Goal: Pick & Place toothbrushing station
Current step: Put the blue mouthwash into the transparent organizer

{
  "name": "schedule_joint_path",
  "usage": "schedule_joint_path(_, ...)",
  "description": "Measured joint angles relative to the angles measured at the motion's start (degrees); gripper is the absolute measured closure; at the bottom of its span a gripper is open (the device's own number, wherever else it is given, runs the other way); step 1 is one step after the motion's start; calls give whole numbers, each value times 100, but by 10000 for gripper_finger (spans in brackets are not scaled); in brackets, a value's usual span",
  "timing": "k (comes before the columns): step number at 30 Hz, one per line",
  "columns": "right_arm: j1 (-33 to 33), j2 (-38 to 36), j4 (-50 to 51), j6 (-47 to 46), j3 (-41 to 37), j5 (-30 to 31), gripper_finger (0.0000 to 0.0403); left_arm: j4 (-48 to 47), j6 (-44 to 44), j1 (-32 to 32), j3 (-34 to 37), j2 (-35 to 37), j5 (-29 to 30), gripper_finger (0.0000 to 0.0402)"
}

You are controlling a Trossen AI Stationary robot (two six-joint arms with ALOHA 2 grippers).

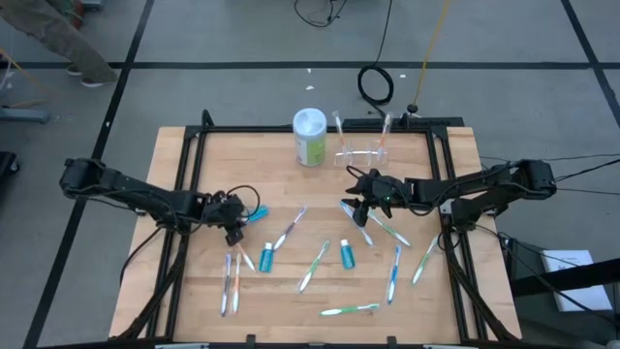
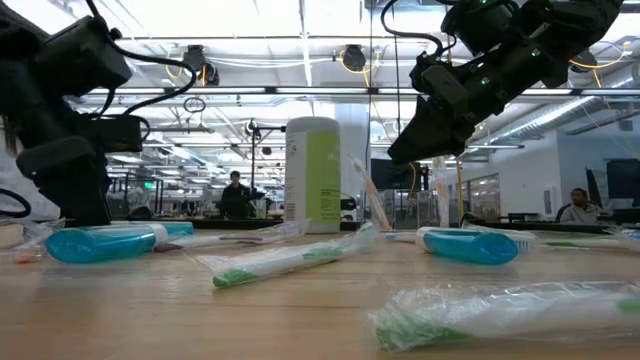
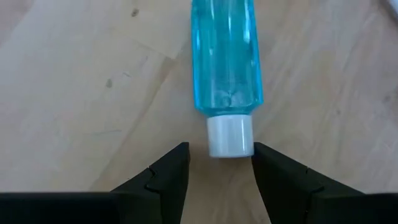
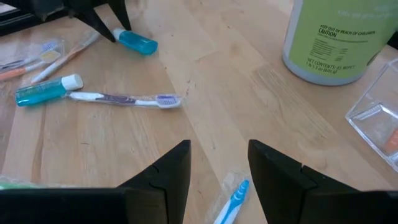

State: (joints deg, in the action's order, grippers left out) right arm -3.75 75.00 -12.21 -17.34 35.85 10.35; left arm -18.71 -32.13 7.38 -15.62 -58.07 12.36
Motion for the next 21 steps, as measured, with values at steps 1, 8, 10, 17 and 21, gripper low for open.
schedule_joint_path(1, 0, 0, -4, 0, -1, 1, 252, 7, 28, 2, 2, -1, 56, 220)
schedule_joint_path(8, 0, 0, -17, 2, -1, 2, 252, 347, 521, 0, 13, -5, 319, 220)
schedule_joint_path(10, 0, 0, -17, 2, -1, 2, 252, 346, 622, 0, 13, -4, 385, 220)
schedule_joint_path(17, 0, 0, -17, 4, 0, 2, 252, 339, 698, 0, 13, -5, 271, 227)
schedule_joint_path(21, 0, 0, -17, 4, 0, 2, 252, 338, 659, 0, 13, -5, 223, 264)
